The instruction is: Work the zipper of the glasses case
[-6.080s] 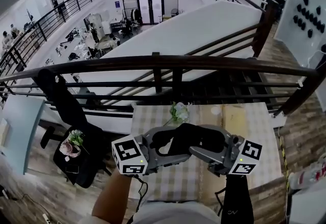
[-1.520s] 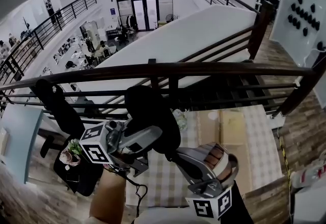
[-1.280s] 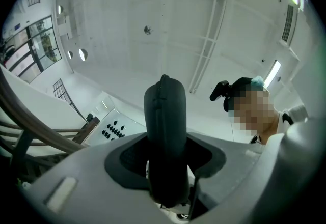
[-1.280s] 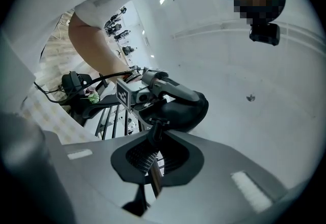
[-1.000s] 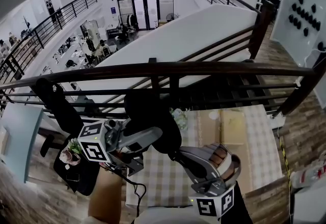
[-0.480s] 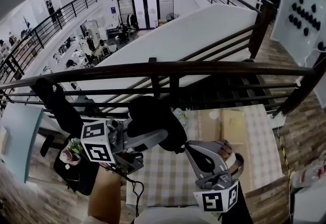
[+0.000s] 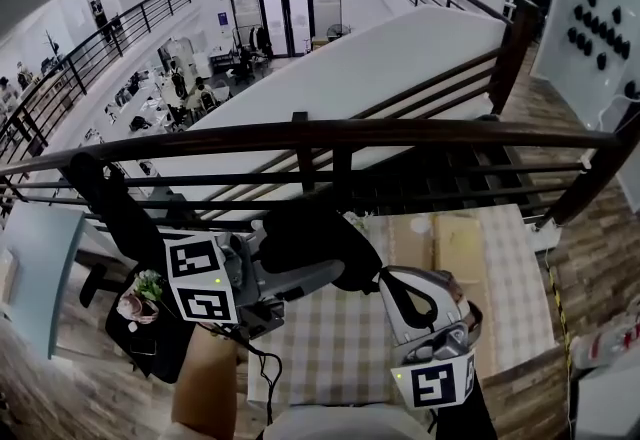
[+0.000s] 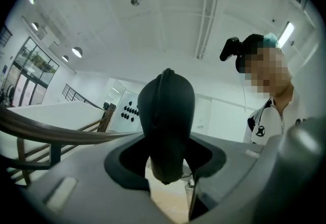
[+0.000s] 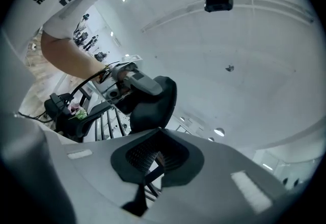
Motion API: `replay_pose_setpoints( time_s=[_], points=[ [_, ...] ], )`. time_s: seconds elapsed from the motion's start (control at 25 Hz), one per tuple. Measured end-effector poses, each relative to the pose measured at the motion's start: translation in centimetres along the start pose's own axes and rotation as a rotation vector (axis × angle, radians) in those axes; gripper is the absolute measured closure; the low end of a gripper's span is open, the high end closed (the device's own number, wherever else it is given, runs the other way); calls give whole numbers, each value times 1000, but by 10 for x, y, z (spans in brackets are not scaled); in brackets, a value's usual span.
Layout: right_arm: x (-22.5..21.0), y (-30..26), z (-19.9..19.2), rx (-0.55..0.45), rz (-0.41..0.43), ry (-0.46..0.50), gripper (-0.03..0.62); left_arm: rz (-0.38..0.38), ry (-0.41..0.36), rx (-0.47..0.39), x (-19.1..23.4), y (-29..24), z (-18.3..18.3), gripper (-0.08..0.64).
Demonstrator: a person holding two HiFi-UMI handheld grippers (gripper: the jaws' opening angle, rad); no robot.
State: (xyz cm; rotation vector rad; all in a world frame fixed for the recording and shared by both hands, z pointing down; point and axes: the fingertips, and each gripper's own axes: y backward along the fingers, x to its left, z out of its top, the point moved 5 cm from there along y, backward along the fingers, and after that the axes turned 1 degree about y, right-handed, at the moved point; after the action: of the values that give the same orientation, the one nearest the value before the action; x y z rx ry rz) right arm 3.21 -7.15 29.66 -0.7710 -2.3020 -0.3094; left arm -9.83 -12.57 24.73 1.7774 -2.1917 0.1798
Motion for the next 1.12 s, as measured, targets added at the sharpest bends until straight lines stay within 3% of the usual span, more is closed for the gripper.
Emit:
replay_pose_setpoints(
  time_s=[0.12, 0.24, 0.4, 0.64, 0.76, 0.88, 1.04, 1.12],
  points=[
    [-4, 1, -10, 22, 10, -82, 563, 11, -12, 12, 1, -4, -3, 354],
    [-4, 1, -11, 20, 24, -120, 563, 9, -29, -30, -1, -6, 0, 342],
    [4, -3, -10, 15, 70, -130, 563, 14, -35, -137, 1, -9, 4, 322],
    [16, -7, 1, -44, 125, -117, 563, 19, -34, -192, 2, -20, 5, 262],
    [17, -5, -1, -50, 137, -194, 563, -26, -5, -258, 3, -20, 8, 262],
    [7, -4, 3, -132, 117, -367, 563, -96, 22, -311, 0, -15, 10, 262],
    [-10, -3, 7, -246, 152, -515, 563, -257, 76, -365, -11, -8, 13, 262],
    [-12, -4, 6, -271, 191, -558, 563, -294, 42, -353, -18, -9, 14, 261]
  ],
)
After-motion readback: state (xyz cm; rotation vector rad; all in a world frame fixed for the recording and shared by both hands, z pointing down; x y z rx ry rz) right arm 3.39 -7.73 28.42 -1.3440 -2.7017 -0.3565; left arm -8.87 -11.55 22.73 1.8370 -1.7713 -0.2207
